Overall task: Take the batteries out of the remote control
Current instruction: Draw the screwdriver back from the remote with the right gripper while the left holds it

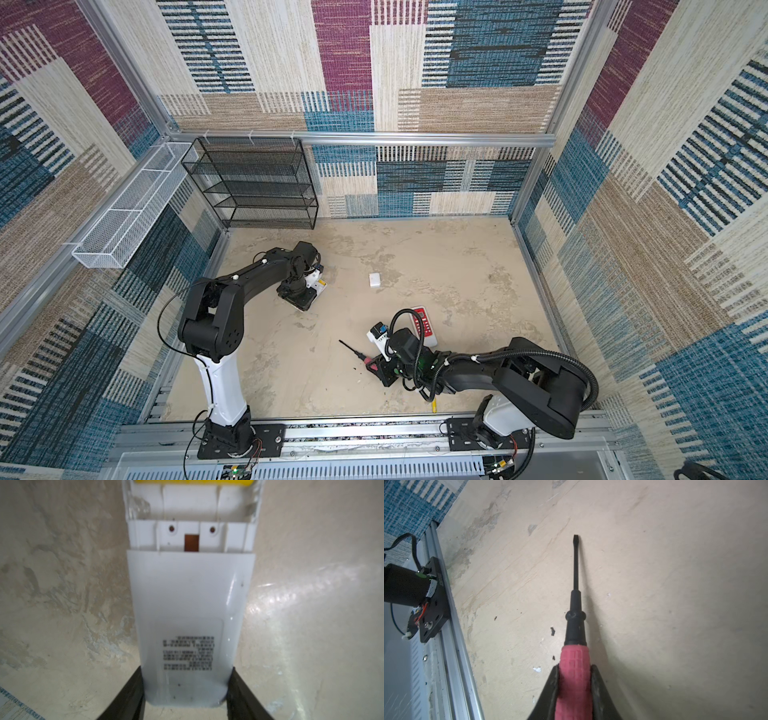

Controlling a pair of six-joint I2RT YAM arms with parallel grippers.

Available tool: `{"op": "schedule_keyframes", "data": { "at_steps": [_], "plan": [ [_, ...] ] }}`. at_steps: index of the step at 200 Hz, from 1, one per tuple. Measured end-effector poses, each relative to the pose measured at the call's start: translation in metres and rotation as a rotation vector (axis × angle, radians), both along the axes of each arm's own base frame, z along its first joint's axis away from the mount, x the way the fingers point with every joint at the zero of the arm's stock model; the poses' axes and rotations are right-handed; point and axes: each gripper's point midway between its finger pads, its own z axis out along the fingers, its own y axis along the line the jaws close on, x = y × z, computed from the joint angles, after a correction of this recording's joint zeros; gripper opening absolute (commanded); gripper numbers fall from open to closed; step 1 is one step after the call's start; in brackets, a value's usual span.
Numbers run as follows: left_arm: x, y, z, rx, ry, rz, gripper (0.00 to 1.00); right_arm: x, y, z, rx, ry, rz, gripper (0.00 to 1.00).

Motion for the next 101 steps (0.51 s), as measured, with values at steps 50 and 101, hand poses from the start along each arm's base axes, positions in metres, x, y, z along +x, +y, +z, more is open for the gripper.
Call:
{"op": "schedule_keyframes", "data": {
  "at_steps": [50, 101],
  "plan": [
    [-0.004, -0.006, -0.003, -0.023, 0.013, -0.009, 0.35, 0.018, -0.006, 0.016, -0.004, -0.025, -0.068, 0.00],
    [-0.011, -0.017, -0.004, -0.046, 0.027, -0.039, 0.35, 0.023, -0.009, 0.016, -0.022, -0.004, -0.100, 0.00]
  ]
}}
